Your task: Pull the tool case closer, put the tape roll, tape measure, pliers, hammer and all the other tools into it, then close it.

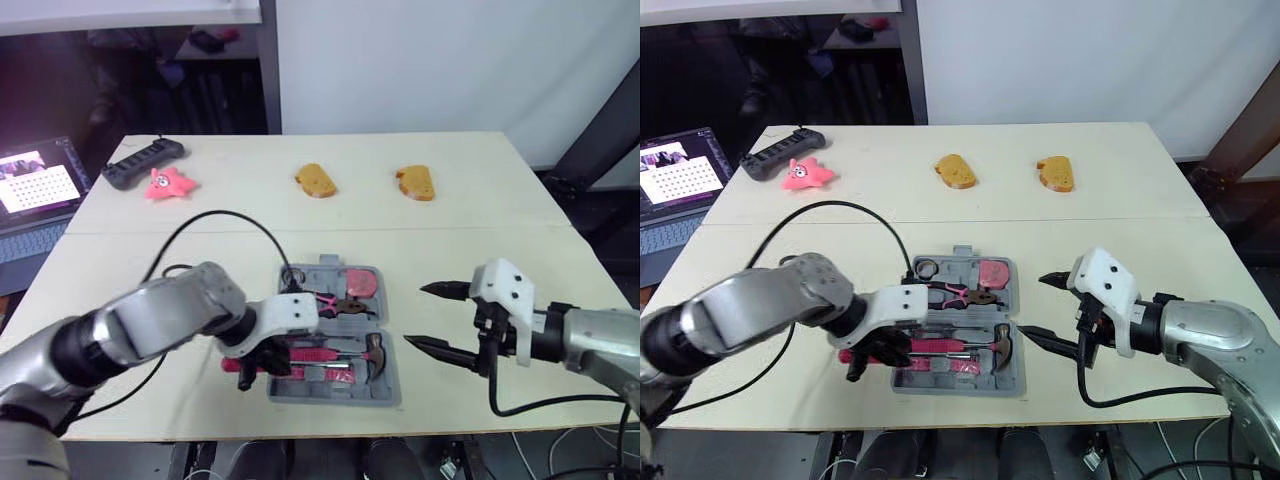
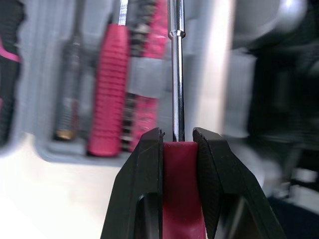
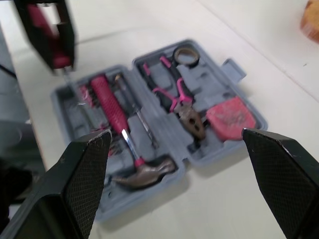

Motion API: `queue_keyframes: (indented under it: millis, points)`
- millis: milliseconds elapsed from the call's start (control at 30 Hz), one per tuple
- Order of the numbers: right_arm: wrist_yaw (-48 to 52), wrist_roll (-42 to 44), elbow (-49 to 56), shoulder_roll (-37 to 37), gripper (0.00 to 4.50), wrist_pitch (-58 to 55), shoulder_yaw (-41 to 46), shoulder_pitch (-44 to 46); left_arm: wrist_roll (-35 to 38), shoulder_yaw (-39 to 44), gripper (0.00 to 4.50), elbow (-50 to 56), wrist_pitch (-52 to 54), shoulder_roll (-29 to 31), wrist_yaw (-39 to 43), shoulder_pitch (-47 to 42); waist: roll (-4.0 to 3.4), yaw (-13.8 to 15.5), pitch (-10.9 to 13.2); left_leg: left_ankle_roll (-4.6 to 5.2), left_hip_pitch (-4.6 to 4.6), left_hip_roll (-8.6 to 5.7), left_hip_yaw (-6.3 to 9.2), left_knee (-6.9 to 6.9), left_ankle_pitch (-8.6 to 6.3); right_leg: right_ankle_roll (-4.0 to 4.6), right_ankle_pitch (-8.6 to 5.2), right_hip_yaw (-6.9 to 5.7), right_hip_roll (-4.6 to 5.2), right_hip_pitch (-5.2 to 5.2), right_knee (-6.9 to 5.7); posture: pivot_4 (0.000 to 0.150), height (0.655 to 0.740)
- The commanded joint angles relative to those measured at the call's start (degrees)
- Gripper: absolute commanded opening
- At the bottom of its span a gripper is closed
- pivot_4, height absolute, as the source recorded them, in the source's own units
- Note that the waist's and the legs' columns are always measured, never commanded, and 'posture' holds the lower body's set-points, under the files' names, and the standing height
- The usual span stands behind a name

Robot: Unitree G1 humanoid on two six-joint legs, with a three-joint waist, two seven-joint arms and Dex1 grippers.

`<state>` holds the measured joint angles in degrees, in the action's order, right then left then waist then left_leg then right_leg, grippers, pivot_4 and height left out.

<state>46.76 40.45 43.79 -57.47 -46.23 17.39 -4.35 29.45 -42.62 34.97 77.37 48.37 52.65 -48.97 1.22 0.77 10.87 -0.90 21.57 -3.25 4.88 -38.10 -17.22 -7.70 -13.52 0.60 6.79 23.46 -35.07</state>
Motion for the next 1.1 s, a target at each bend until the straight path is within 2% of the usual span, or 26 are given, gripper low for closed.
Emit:
queue_keyframes:
  millis: [33,133,567,1100]
  points:
    - [2.5,-0.1,3.1,-2.0,4.5,1.0,0.4,-1.5,-2.0,-3.0,0.41,2.4,0.6,-3.6,-3.5,-0.8,0.01,-0.1,0.0,0.0,0.0,0.0,0.0,0.0,0.0,0.0,0.0,0.0,0.0,0.0,0.0,0.15,0.74]
    - [5.1,1.9,4.2,-2.6,4.5,1.4,-2.1,-1.2,-2.5,-4.3,0.41,3.4,1.8,-7.7,-7.2,1.0,-0.02,-0.2,0.0,0.0,-0.03,0.03,-0.01,0.0,0.0,-0.02,0.0,0.02,-0.02,0.02,-0.04,0.15,0.74]
    - [9.2,1.5,2.3,-4.7,4.5,2.0,-6.8,3.2,-1.8,-5.9,0.41,3.1,7.6,-16.0,-15.5,4.1,-0.01,0.1,0.0,-0.01,-0.03,0.02,0.04,-0.05,0.01,-0.04,-0.01,0.0,-0.01,-0.01,-0.07,0.15,0.74]
    - [10.1,-4.6,-0.1,-4.4,4.5,6.0,-8.6,-0.7,-3.9,-9.8,0.41,-0.7,3.2,-15.1,-16.6,4.7,-0.02,0.0,0.0,-0.03,-0.06,0.0,0.01,-0.06,0.02,-0.03,0.0,0.02,0.0,-0.02,-0.08,0.15,0.74]
